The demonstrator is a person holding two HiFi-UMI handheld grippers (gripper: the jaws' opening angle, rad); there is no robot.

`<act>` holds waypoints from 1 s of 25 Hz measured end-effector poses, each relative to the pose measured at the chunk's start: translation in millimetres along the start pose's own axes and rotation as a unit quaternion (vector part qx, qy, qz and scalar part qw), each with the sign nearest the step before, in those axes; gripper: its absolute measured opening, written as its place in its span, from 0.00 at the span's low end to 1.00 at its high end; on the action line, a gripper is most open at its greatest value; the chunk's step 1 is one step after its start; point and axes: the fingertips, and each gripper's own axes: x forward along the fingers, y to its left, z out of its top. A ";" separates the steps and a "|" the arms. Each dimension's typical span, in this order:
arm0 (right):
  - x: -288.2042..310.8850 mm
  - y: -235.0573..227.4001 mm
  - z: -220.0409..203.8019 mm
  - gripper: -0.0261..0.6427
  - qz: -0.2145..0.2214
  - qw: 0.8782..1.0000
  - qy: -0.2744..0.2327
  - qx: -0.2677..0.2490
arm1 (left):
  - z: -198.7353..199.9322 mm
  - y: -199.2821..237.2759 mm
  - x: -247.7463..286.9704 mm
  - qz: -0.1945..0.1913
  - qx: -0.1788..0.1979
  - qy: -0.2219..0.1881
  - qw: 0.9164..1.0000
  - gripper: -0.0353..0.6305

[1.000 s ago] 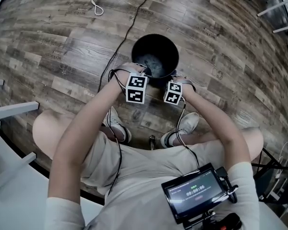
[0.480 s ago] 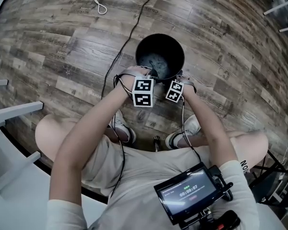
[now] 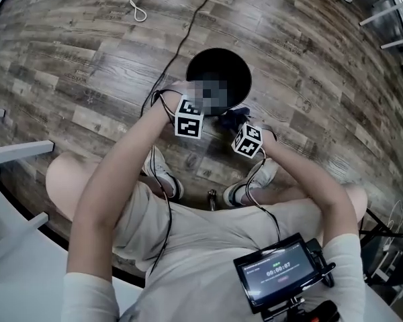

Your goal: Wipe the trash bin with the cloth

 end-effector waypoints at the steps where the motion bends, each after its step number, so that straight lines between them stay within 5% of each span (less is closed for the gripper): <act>1: -14.5 1.0 4.9 0.14 0.000 1.000 -0.010 0.008 | -1.3 0.8 -0.4 0.000 0.007 0.003 1.000 0.30; 6: -78.0 -1.9 31.0 0.14 -0.008 0.998 -0.053 0.023 | -2.8 -7.6 5.2 -0.009 0.033 0.013 0.999 0.24; 11: -106.3 -16.4 57.7 0.14 -0.025 0.996 -0.080 0.022 | -2.2 -12.5 7.9 -0.022 0.009 0.008 1.000 0.17; 25: -41.1 -29.5 37.2 0.14 -0.023 0.999 -0.029 0.007 | 20.1 -17.3 9.9 -0.029 -0.041 -0.020 0.999 0.13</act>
